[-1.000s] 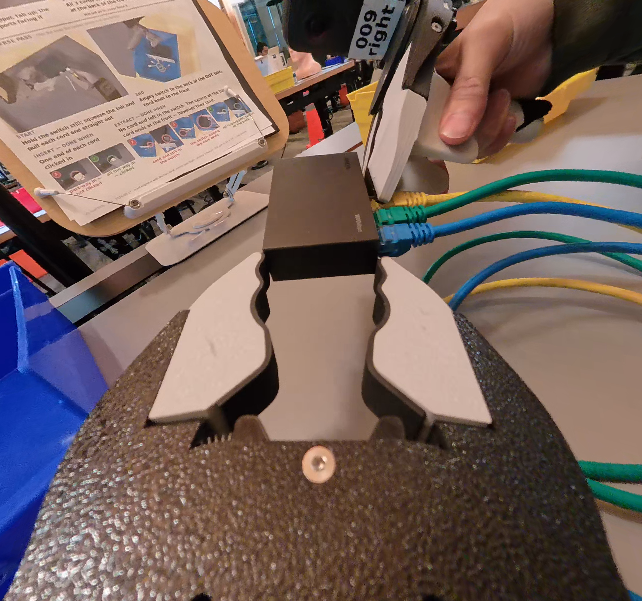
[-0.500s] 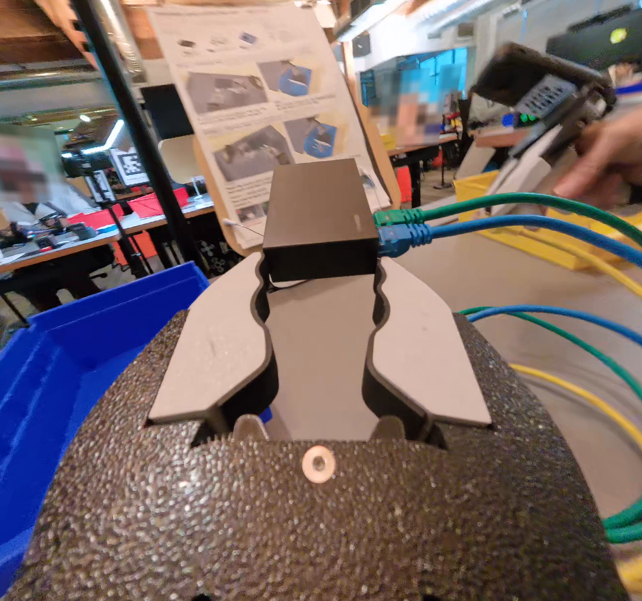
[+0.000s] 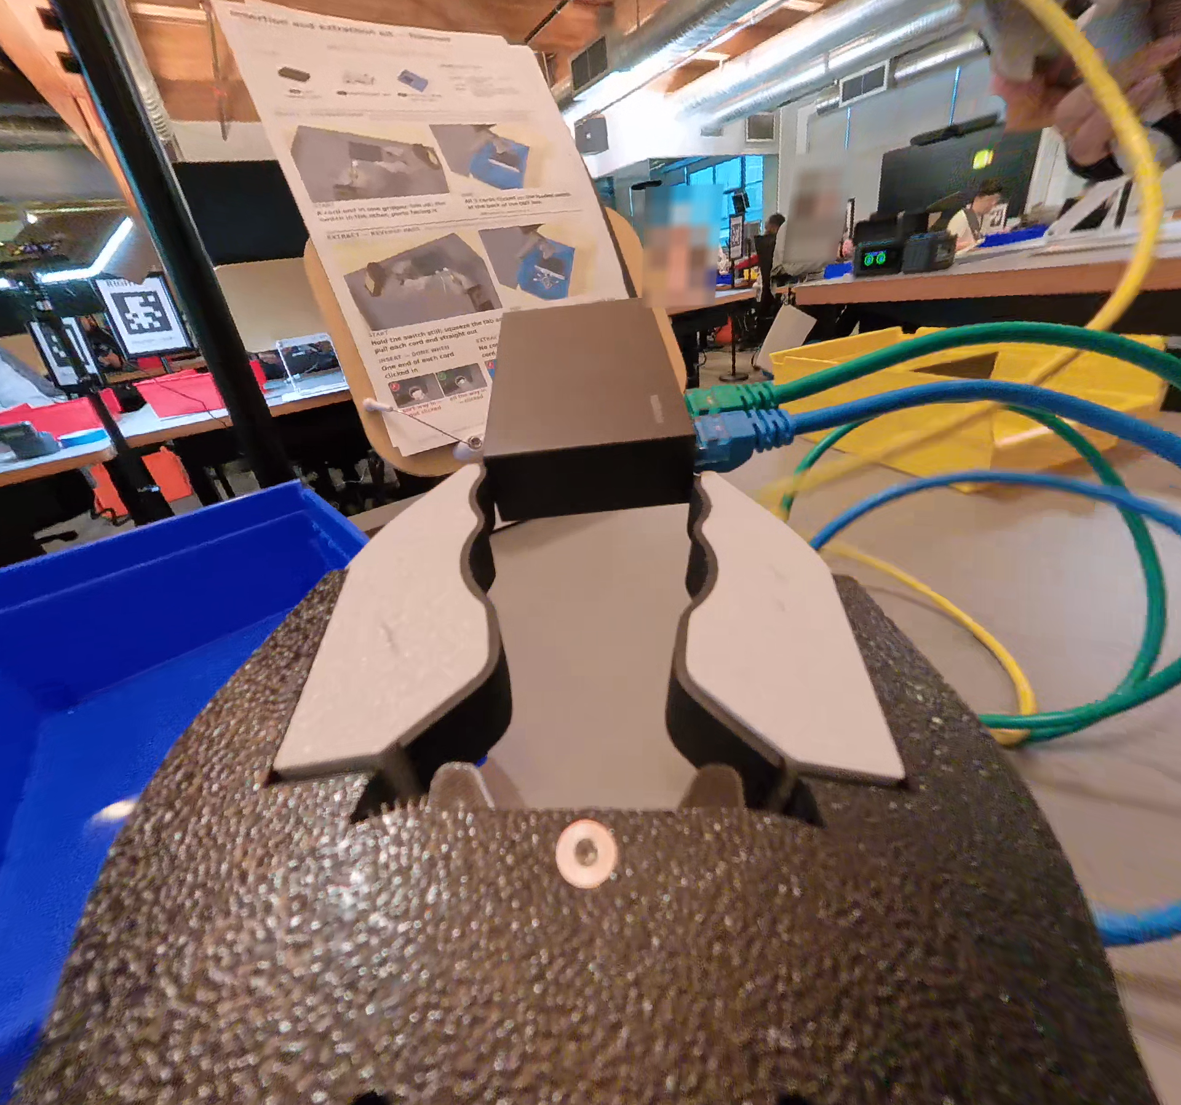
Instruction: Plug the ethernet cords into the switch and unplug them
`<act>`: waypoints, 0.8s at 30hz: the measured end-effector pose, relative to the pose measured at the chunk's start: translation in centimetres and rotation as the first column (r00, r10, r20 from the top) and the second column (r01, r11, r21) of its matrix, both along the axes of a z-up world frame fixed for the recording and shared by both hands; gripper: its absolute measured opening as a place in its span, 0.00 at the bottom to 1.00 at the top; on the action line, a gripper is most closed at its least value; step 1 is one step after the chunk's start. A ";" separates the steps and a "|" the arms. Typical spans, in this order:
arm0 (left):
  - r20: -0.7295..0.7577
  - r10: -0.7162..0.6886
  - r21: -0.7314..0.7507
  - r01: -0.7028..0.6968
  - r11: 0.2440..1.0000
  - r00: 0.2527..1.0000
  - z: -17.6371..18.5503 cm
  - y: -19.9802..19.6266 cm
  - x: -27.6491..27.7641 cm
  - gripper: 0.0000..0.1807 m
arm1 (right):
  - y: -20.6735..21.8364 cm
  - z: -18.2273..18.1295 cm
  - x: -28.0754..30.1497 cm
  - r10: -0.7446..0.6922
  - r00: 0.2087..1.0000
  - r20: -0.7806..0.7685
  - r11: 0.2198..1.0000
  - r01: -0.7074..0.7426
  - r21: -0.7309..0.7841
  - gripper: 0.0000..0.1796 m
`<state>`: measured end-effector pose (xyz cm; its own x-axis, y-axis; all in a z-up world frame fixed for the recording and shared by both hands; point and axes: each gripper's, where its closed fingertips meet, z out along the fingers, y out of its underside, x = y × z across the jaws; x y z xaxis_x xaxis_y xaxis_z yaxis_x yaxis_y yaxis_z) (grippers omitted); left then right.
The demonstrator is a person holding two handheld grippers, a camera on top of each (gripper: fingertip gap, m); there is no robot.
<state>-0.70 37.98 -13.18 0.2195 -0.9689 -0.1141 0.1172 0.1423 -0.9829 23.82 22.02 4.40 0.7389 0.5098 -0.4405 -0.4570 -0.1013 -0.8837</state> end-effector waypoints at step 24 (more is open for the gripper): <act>0.035 0.089 -0.091 -0.086 0.992 0.995 0.3 3.5 -3.3 0.31 | -7.8 7.2 10.7 -0.524 0.836 0.162 0.843 0.483 0.237 0.06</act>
<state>-3.95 41.52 -12.89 0.3062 -0.9518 -0.0178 0.1464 0.0656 -0.9870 34.57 14.25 11.61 0.9789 0.0954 -0.1808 -0.1999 0.2603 -0.9446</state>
